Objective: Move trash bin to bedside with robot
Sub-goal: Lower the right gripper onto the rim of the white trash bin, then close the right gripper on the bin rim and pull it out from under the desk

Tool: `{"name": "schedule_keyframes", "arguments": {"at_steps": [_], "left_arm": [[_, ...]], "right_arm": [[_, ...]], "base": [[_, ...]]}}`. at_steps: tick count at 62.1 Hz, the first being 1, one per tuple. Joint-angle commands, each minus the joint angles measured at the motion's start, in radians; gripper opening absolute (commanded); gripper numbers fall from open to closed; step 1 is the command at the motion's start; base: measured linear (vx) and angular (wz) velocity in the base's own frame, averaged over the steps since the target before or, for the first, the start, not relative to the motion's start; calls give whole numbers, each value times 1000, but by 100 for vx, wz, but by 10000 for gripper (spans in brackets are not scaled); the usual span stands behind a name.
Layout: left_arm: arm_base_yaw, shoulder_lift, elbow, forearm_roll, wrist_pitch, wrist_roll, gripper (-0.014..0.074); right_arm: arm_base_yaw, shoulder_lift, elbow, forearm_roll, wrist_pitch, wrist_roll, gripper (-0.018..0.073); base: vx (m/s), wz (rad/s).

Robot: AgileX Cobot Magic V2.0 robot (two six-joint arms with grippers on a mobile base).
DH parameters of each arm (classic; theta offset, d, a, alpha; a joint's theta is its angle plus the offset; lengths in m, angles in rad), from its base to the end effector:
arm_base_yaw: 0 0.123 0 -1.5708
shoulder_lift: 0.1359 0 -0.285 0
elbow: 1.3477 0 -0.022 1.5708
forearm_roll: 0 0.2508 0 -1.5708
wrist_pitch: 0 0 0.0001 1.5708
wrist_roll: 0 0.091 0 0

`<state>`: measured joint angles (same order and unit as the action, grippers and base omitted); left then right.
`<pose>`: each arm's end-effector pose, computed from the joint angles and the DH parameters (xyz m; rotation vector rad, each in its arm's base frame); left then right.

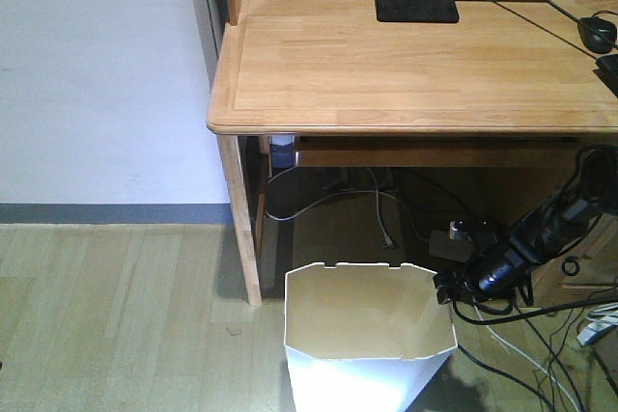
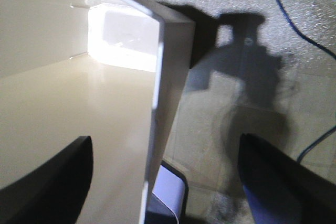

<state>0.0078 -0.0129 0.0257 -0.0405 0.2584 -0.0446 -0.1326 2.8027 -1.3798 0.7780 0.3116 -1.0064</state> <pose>0.0551 -0.0005 0.1818 -0.0728 1.7535 -0.0645 0.3592 -0.0281 -0.1472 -0.1866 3.0679 0.3256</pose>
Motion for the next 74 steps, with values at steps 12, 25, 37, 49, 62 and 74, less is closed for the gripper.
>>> {"name": "schedule_keyframes", "arguments": {"at_steps": [12, 25, 37, 49, 62, 74], "left_arm": [[1, -14, 12, -4, -63, -5, -6], [1, -14, 12, -4, -63, -5, -6], [1, -14, 12, -4, -63, -5, -6], [1, -14, 12, -4, -63, -5, -6], [1, -14, 12, -4, -63, -5, -6], [1, -14, 12, -4, -63, -5, -6]], "right_arm": [[-3, 66, -129, 36, 51, -11, 547], [-3, 161, -216, 35, 92, 1, 531], [-3, 227, -297, 8, 165, 62, 375], [-3, 239, -335, -20, 234, 96, -8], [-6, 203, -333, 45, 284, 8, -8], [-6, 103, -236, 244, 292, -228, -5]], "base": [[0, 0], [0, 0], [0, 0], [0, 0], [0, 0], [0, 0]]}}
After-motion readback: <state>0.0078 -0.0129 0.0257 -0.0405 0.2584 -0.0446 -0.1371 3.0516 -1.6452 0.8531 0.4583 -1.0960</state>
